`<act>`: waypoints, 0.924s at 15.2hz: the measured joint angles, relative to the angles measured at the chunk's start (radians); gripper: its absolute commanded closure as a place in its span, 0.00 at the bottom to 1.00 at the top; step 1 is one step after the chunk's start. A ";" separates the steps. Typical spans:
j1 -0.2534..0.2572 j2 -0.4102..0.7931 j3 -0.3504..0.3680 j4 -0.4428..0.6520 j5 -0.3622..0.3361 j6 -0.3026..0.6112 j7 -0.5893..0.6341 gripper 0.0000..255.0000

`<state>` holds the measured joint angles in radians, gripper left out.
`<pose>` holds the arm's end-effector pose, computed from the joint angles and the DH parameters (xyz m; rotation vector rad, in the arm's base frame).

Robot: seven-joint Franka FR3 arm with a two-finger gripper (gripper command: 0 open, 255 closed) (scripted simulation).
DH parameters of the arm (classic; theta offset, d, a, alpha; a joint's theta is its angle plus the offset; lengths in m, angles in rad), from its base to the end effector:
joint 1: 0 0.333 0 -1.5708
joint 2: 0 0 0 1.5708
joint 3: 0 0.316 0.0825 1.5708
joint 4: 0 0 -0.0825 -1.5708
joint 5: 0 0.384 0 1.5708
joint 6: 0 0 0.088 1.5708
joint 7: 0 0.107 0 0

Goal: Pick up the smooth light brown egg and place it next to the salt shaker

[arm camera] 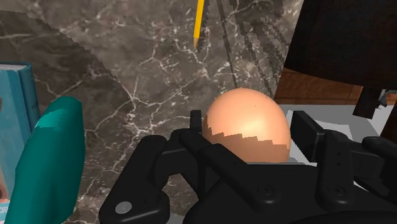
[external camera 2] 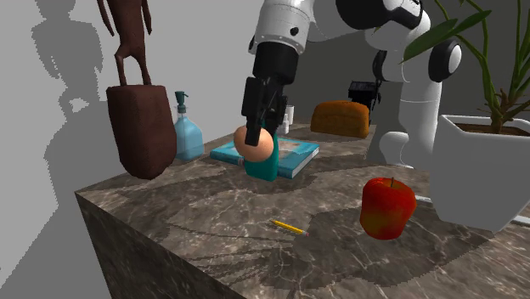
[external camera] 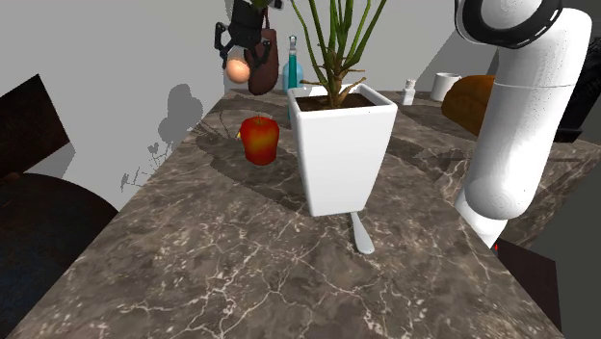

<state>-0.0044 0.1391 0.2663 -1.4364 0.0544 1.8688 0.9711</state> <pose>0.6045 0.1531 0.6413 -2.6955 1.0228 -0.2779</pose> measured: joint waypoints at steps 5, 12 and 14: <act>0.005 0.028 0.001 0.109 -0.010 -0.081 0.009 1.00; -0.059 -0.073 -0.035 0.017 0.046 -0.097 -0.085 1.00; -0.086 -0.119 -0.057 -0.041 0.071 -0.089 -0.135 1.00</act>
<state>-0.0905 0.0205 0.2096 -1.4769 0.1250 1.7798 0.8365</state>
